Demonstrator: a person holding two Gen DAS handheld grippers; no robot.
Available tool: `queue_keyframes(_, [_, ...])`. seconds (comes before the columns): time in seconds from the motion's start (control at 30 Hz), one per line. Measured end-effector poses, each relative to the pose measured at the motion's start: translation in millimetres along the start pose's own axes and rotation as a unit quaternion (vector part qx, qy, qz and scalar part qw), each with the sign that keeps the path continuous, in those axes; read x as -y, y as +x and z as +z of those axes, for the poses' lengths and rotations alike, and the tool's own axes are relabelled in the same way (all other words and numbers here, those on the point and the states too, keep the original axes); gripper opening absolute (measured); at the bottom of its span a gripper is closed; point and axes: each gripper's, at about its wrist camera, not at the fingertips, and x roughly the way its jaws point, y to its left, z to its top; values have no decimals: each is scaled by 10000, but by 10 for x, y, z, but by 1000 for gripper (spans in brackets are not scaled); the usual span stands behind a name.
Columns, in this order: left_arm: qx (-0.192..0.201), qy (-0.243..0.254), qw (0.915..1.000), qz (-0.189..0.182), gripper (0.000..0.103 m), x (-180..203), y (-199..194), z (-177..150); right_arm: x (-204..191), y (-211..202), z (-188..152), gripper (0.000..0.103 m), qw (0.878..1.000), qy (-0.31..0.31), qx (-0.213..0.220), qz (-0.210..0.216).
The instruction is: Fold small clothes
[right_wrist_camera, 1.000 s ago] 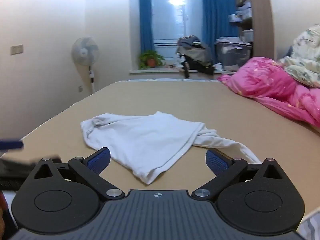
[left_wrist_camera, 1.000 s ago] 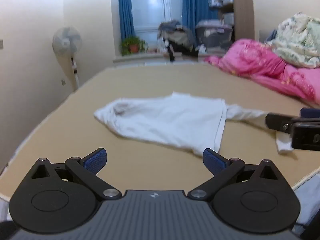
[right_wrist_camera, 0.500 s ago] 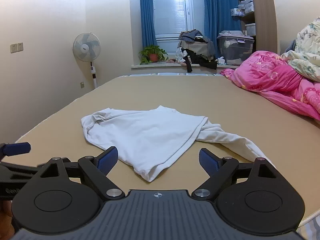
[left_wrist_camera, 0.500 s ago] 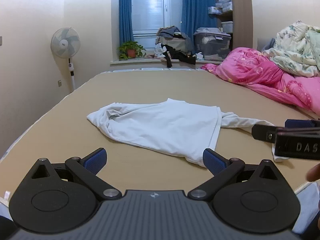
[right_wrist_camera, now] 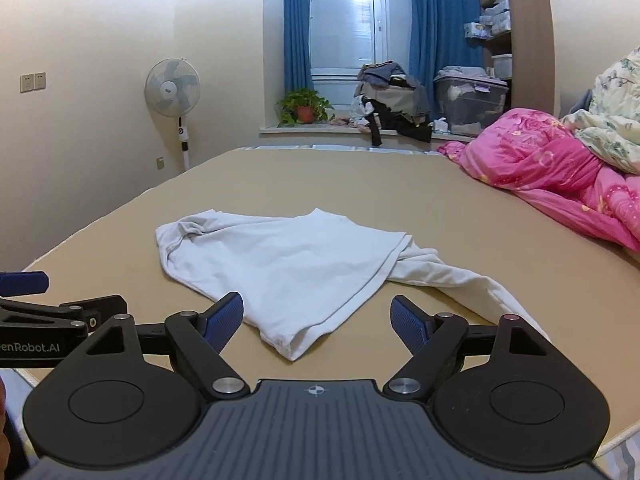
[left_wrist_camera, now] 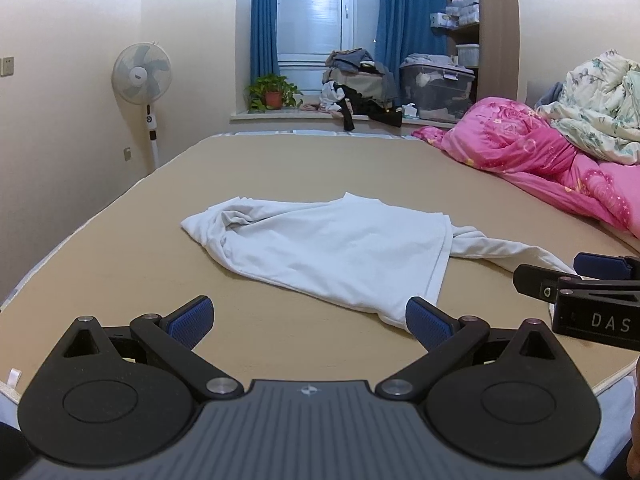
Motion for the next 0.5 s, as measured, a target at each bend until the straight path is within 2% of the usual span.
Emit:
queue_keyframes(0.2, [-4,-80,10000,17,102,-17,-6,2,14,-55,-9,79,9996,-50,294,14])
queue_keyframes(0.5, [-28,-65,10000,-35,102,-25,-5,-9,9,33,-13,79,9999,62,147,26])
